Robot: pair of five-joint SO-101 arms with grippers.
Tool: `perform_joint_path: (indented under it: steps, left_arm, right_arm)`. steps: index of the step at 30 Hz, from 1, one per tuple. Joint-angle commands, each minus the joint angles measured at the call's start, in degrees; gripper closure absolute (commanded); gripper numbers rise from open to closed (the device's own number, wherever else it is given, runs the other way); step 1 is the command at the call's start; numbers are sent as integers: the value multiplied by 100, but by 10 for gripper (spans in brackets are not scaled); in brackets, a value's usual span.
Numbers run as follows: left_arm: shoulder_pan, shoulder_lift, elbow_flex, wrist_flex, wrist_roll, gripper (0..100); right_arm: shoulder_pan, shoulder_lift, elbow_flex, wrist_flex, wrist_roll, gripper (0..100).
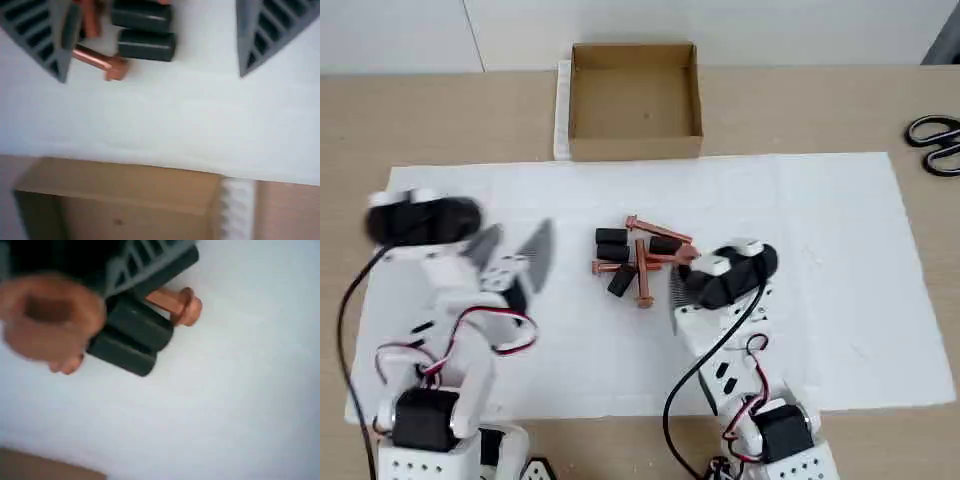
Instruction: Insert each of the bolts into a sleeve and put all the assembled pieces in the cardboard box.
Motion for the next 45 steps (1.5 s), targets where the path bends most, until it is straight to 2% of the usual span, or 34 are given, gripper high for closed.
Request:
perform_joint_path:
  steps: [1, 7, 10, 12, 17, 22, 30, 35, 41, 45]
  left_arm:
    - [-677, -677, 488, 35, -26, 790]
    - [-800, -1969, 1947, -9, -26, 790]
    - [-835, -2576, 2404, 9, -26, 790]
    - [-809, -2532, 2475, 0, -9, 790]
    - [-809, -2462, 2721, -281, -9, 790]
    - [-809, -2462, 3055, -686, -18, 790]
    - [-809, -2462, 3073, -659, -18, 790]
    - [-809, -2462, 3073, -659, -18, 790]
    - [-809, -2462, 3081, -651, -9, 790]
    - [-809, -2462, 3081, -651, -9, 790]
  right_arm:
    - [347, -40, -369, 207, 281, 995]
    - [585, -22, -1222, 892, 396, 995]
    - [787, 215, -1802, 892, 844, 995]
    - [892, 708, -2382, 884, 1081, 995]
    - [936, 3064, -4413, 611, 1134, 995]
    - [945, 5938, -6462, -866, 1125, 995]
    - [963, 9947, -9292, -2870, 1134, 995]
    - [954, 11679, -10708, -2967, 1134, 995]
    - [954, 13349, -11763, -3002, 1125, 995]
    - [954, 14369, -12396, -3653, 1134, 995]
